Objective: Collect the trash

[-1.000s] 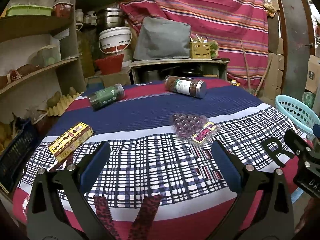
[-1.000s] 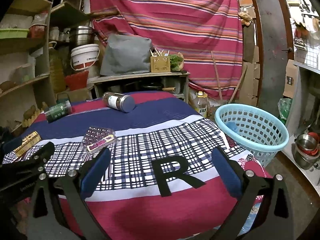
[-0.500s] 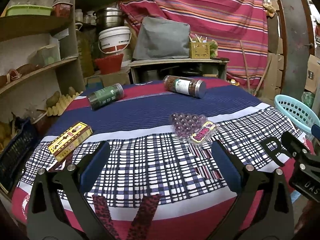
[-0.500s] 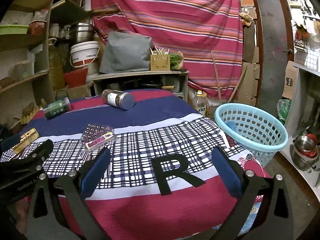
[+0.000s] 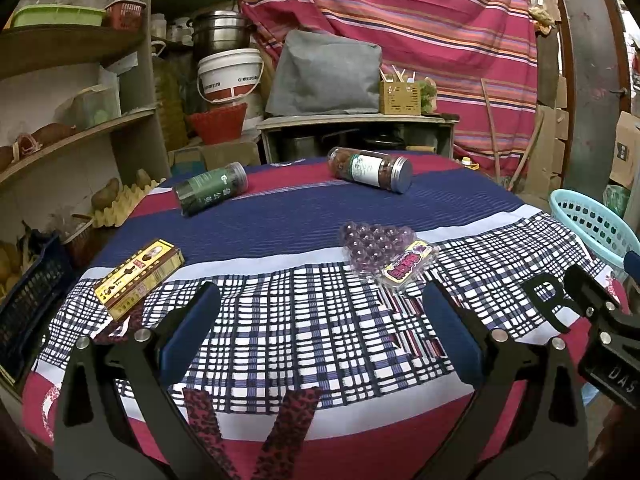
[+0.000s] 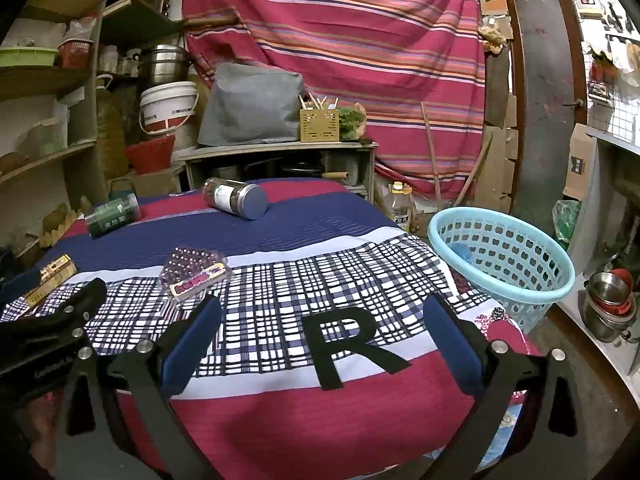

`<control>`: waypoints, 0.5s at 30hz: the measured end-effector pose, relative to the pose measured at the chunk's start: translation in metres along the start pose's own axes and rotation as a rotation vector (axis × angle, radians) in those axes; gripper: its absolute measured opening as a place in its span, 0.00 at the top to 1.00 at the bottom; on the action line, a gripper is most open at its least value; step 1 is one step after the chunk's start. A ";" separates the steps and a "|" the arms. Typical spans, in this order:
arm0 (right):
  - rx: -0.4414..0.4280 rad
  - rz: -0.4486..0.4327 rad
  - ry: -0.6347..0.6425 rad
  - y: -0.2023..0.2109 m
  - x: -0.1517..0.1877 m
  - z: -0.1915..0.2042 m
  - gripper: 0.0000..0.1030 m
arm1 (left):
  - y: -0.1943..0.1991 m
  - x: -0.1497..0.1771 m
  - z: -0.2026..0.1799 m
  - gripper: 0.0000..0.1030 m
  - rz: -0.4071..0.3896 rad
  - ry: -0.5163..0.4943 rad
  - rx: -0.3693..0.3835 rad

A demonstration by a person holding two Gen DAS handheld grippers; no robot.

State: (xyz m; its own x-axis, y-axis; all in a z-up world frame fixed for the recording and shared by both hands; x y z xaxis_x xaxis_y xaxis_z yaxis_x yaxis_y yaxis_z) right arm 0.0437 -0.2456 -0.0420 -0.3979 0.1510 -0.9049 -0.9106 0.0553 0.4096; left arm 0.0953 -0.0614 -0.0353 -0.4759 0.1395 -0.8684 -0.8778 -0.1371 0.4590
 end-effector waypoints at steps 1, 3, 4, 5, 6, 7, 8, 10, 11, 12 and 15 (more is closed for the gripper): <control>0.000 0.000 0.002 0.000 0.000 0.000 0.05 | 0.000 0.000 0.000 0.05 -0.001 -0.001 0.000; 0.000 -0.001 0.004 0.001 0.000 0.000 0.05 | -0.001 0.000 0.000 0.05 -0.001 -0.004 -0.001; 0.000 -0.001 0.002 0.000 0.000 0.000 0.05 | 0.000 0.000 0.000 0.05 -0.001 -0.003 -0.001; -0.001 0.000 0.005 0.000 0.000 0.000 0.05 | 0.000 0.000 0.000 0.05 -0.001 -0.004 -0.002; -0.002 0.001 0.008 0.000 0.000 0.000 0.05 | 0.000 0.000 0.000 0.05 -0.002 -0.003 -0.003; -0.003 0.002 0.009 0.000 0.001 0.001 0.05 | 0.000 0.000 0.000 0.05 -0.002 -0.003 -0.003; -0.004 0.003 0.010 0.000 0.001 0.000 0.04 | -0.001 0.000 0.000 0.05 -0.001 -0.003 -0.003; -0.004 0.004 0.011 0.000 0.001 0.000 0.05 | -0.001 0.000 0.001 0.05 -0.001 -0.003 -0.005; -0.005 0.004 0.009 0.000 0.001 -0.001 0.05 | 0.000 0.000 0.001 0.05 -0.001 -0.004 -0.005; -0.005 0.004 0.010 0.000 0.001 -0.001 0.05 | 0.000 0.000 0.001 0.05 -0.001 -0.003 -0.005; -0.005 0.010 0.008 -0.002 0.002 -0.001 0.05 | -0.001 0.000 0.001 0.05 -0.001 -0.004 -0.005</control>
State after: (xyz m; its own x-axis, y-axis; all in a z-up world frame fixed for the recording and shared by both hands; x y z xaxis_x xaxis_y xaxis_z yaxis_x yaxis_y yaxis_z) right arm 0.0441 -0.2461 -0.0450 -0.4079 0.1439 -0.9016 -0.9071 0.0488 0.4181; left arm 0.0959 -0.0608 -0.0354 -0.4752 0.1437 -0.8681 -0.8780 -0.1419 0.4571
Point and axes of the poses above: each gripper's, at about its wrist camera, not at the fingertips, and y roughly against the way its jaws point, z to its left, x to its underside, the point moved 6 cm from there along -y, roughly the way its jaws point, and after that the axes turned 12 degrees about -x, right-handed, at the moved point
